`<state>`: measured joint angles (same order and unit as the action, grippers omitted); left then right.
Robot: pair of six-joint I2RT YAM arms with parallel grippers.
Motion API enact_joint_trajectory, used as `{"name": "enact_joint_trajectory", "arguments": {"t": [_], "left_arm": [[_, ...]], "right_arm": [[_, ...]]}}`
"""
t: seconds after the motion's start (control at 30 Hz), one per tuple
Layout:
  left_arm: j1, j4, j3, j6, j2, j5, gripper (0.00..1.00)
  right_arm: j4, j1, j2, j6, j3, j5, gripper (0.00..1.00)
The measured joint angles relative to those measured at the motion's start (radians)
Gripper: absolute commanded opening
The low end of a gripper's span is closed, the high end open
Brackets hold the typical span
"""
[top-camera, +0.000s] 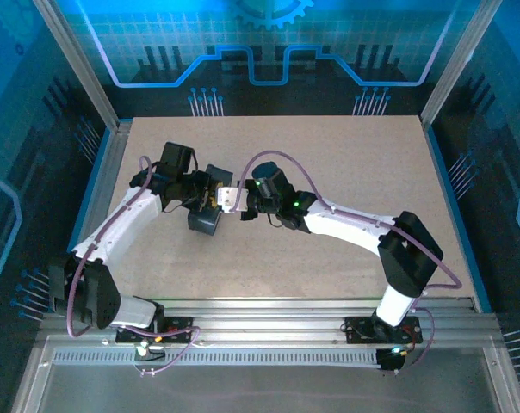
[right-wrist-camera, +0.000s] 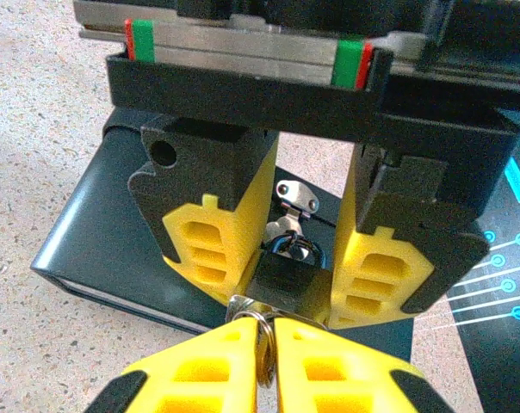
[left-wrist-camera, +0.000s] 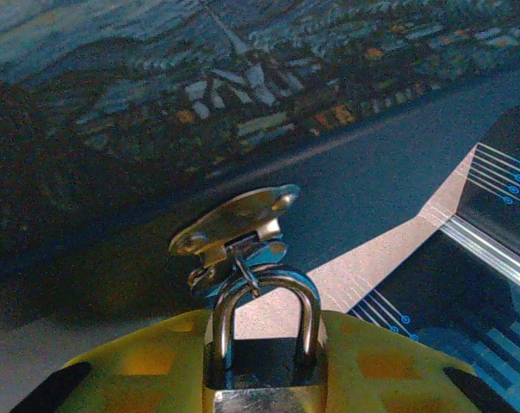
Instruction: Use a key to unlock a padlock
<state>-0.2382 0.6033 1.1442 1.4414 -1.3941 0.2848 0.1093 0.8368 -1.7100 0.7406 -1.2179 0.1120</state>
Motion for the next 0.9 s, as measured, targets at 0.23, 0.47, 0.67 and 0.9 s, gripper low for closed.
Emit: {"name": "enact_joint_trajectory", "arguments": {"t": [0.23,0.47,0.67,0.9], "left_arm": [[0.0,-0.013,0.0,0.001,0.0,-0.003,0.0],[0.0,-0.026,0.0,0.02,0.0,-0.005,0.0],[0.0,-0.034,0.0,0.027,0.0,-0.019,0.0],[0.0,-0.037,0.0,0.027,0.0,-0.026,0.0]], "right_arm": [[-0.05,-0.011,-0.002,-0.204,-0.035,0.013,0.0],[-0.026,-0.024,-0.005,-0.666,-0.031,0.03,0.0],[0.163,-0.045,-0.005,-1.197,0.069,0.058,0.0],[0.372,-0.049,-0.021,-1.74,0.159,0.066,0.0]]}}
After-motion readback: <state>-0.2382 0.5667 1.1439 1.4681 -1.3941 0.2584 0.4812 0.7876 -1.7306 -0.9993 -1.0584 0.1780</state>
